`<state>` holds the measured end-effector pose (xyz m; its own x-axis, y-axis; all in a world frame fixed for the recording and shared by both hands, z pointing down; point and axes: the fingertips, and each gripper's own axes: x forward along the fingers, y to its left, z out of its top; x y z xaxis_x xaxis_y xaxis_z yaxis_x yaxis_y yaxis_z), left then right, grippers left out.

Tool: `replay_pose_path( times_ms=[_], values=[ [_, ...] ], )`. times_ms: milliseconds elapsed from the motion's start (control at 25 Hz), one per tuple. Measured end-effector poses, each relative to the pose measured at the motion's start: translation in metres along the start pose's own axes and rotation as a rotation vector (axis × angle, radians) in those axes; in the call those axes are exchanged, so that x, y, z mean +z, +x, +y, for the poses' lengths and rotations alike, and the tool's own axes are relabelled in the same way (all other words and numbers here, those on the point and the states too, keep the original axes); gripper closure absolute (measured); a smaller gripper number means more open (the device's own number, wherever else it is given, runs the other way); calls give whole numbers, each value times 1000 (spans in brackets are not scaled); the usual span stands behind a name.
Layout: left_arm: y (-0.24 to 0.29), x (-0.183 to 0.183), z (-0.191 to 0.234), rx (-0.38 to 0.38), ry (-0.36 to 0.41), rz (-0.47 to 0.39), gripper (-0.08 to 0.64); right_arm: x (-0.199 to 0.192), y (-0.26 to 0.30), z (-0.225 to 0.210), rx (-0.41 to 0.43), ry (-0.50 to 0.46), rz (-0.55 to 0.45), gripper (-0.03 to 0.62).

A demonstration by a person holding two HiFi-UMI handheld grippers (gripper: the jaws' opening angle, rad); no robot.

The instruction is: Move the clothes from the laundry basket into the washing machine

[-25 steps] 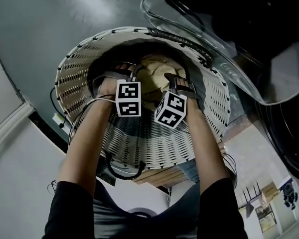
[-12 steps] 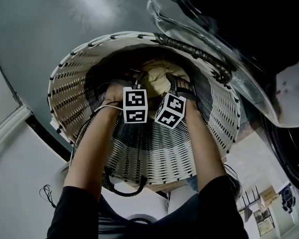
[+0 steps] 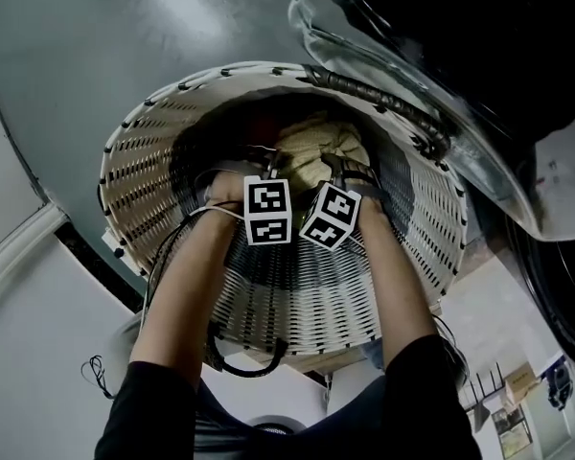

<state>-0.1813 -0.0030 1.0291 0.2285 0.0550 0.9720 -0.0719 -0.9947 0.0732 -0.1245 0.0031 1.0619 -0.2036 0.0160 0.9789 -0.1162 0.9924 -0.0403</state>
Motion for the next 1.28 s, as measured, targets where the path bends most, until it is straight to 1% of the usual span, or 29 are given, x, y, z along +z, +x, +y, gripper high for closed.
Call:
replay_pose_path(
  times_ms=[80,120,200,320,520,600,680,840,960,1080,1280],
  values=[
    [-10,1,1,5,-25,-14,446,2,-11,-1,-11,-1,-1,410],
    [-16,2,1,7,-40,-20,446,4,-17,-3,-20,-5,-3,431],
    [-31,5,1,13,-64,-29,446,8,-32,-6,-39,-14,-6,454],
    [-54,12,0,20,-91,-41,446,13,-57,-6,-30,3,-10,474],
    [-96,22,0,30,-127,-57,446,22,-101,-8,-32,18,-22,488],
    [-113,26,0,36,-153,-68,446,26,-119,-9,-35,35,-35,491],
    [-131,29,1,43,-180,-80,446,29,-138,-10,-44,51,-51,492],
    [-167,39,-1,62,-205,-98,446,35,-176,-11,-66,70,-77,495],
    [-191,49,-8,65,-239,-125,446,37,-204,-9,-74,90,-91,496],
    [-217,59,-12,68,-260,-151,446,41,-235,-8,-87,125,-109,499],
    [-269,74,-8,99,-285,-198,446,51,-289,-14,-130,205,-165,502]
  ],
)
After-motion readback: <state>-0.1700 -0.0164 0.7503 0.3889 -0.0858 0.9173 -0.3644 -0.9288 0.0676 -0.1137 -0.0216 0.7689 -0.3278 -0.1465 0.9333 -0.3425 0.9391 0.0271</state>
